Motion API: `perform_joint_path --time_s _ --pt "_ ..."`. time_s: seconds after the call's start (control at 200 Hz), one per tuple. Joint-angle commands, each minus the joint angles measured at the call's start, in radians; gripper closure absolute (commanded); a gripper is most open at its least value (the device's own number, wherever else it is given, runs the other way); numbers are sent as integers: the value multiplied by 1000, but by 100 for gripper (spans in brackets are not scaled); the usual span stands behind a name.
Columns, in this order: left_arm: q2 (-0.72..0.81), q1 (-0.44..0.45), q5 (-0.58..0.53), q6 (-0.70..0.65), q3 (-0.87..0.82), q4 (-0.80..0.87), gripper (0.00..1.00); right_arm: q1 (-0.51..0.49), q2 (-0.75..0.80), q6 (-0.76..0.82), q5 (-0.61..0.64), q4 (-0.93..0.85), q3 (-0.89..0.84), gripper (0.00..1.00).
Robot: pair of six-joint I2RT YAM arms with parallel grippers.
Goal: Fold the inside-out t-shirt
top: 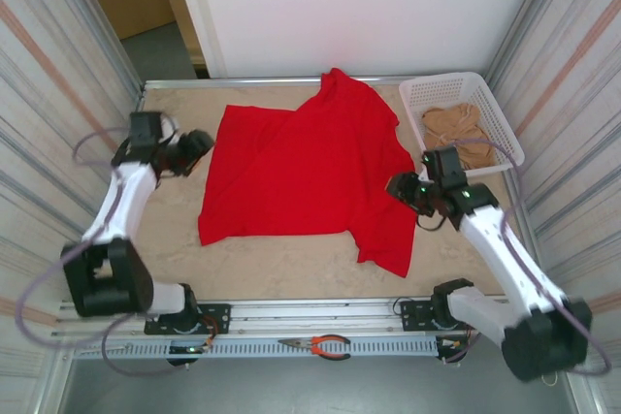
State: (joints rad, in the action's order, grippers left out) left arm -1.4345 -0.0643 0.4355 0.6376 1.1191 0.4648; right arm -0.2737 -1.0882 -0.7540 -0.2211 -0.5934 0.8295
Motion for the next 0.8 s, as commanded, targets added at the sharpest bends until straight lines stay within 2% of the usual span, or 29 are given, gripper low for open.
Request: perform_joint_path --time_s 0.0,0.12,0.24,0.361,0.606,0.797 --pt "-205 91 10 -83 140 -12 39 -14 -179 35 -119 181 26 59" --pt "-372 160 3 -79 212 -31 39 -60 -328 6 -89 267 17 63" --pt "-410 188 -8 -35 116 -120 40 -90 -392 -49 -60 345 -60 63" --pt "-378 189 -16 0 -27 -194 40 -118 -392 -103 -35 384 -152 62" --pt "-251 175 -77 17 -270 -229 40 -209 -276 -215 33 404 -320 59" --pt "-122 117 -86 16 -321 -196 40 -280 -194 -278 71 383 -372 58"
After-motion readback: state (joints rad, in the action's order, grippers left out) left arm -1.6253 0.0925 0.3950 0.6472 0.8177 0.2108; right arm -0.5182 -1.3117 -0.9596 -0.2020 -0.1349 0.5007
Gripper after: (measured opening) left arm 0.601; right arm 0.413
